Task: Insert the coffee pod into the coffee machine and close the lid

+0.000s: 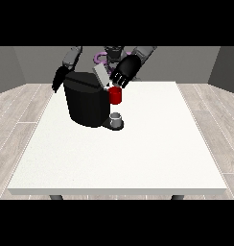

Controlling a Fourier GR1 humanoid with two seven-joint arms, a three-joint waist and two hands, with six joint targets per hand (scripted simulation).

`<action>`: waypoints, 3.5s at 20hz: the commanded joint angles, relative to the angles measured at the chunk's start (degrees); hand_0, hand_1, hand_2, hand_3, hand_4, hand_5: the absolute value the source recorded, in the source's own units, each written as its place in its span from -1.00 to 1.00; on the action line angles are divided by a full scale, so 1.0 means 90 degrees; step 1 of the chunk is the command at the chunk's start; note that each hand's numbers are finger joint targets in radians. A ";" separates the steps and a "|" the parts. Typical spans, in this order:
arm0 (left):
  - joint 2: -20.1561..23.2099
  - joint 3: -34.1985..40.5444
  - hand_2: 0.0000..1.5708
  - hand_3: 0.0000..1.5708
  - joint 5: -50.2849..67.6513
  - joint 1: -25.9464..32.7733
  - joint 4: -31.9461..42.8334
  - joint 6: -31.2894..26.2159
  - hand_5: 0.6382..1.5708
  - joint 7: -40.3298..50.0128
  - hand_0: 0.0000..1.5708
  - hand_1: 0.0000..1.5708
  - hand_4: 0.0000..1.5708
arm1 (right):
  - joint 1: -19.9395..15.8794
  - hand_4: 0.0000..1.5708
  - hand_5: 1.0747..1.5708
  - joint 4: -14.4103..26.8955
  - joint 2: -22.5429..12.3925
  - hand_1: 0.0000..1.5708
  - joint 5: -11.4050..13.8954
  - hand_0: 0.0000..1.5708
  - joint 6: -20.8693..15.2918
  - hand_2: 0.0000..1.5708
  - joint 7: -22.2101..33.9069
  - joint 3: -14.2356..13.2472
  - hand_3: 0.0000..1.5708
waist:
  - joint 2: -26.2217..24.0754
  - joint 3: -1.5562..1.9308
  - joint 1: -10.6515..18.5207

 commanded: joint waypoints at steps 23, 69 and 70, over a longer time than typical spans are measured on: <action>-0.0174 0.0002 0.59 0.53 -0.0165 -0.0316 0.0254 0.0326 1.00 -0.0136 0.54 0.54 -0.55 | -0.0231 -0.87 1.00 0.0257 -0.0317 -1.00 -0.0232 -1.00 0.0166 -1.00 -0.0135 -0.0438 -1.00 | 0.0199 0.0001 0.0015; 0.0682 -0.0302 -0.19 -0.35 -0.1283 -0.0591 0.0477 0.1654 1.00 -0.1322 -1.00 -1.00 -1.00 | -0.0451 -0.86 1.00 0.0087 -0.0270 -1.00 0.0062 -1.00 -0.0044 -1.00 -0.0003 -0.0302 -1.00 | 0.0914 0.0002 -0.0218; 0.0742 -0.0287 -0.21 -0.38 -0.1274 -0.0547 0.0466 0.1737 1.00 -0.1531 -1.00 -1.00 -1.00 | -0.0403 -0.89 1.00 0.0045 -0.0071 -1.00 0.0229 -1.00 -0.0279 -1.00 -0.0028 -0.0159 -1.00 | 0.0977 0.0000 -0.0090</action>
